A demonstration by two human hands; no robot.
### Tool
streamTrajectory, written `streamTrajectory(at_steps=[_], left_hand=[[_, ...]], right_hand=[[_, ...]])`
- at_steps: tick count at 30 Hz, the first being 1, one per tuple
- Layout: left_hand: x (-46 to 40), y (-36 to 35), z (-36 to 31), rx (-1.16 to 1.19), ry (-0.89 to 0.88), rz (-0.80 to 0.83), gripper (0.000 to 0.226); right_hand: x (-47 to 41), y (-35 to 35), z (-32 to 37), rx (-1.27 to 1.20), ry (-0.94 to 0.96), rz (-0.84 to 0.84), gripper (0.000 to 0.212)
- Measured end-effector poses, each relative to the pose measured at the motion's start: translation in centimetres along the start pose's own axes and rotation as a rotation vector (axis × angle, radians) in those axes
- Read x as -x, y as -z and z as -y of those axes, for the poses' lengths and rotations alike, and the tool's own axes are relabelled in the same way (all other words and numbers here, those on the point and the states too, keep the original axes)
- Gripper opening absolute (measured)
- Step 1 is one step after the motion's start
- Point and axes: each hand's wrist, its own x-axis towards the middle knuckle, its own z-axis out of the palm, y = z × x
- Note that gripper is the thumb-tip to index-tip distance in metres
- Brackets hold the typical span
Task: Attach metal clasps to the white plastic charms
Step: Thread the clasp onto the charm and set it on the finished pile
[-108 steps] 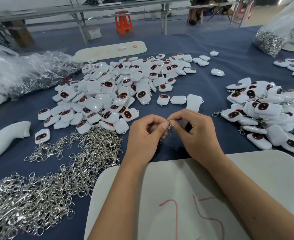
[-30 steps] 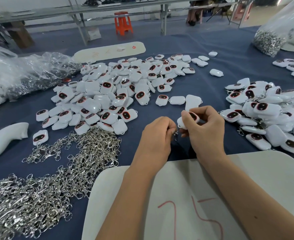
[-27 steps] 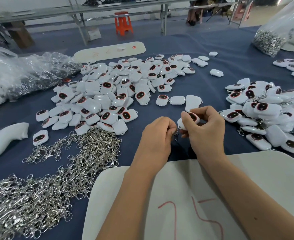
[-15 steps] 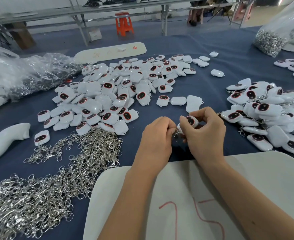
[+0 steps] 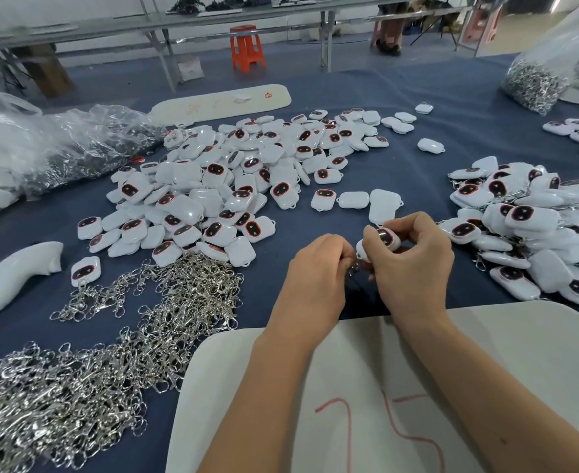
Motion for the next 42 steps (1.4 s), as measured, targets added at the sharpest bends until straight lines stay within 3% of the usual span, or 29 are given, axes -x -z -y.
streamTrajectory(at_steps=[14, 18, 26, 29, 42], left_hand=[[0.3, -0.8, -0.8, -0.12, 0.163, -0.012, 0.018], [0.3, -1.3, -1.3, -0.112, 0.248, -0.093, 0.019], [0.0, -1.0, -0.9, 0.126, 0.021, -0.24, 0.009], [0.1, -0.8, -0.7, 0.188, 0.014, -0.246, 0.017], [0.1, 0.3, -0.5, 0.128, 0.033, -0.234, 0.013]], right_hand=[[0.4, -0.2, 0.0, 0.062, 0.127, -0.065, 0.022], [0.7, -0.3, -0.1, 0.008, 0.109, 0.008, 0.029], [-0.1, 0.0, 0.1, -0.343, -0.139, 0.021, 0.029], [-0.4, -0.1, 0.1, -0.405, -0.173, 0.036, 0.028], [-0.3, 0.1, -0.1, -0.389, -0.137, 0.111, 0.029]])
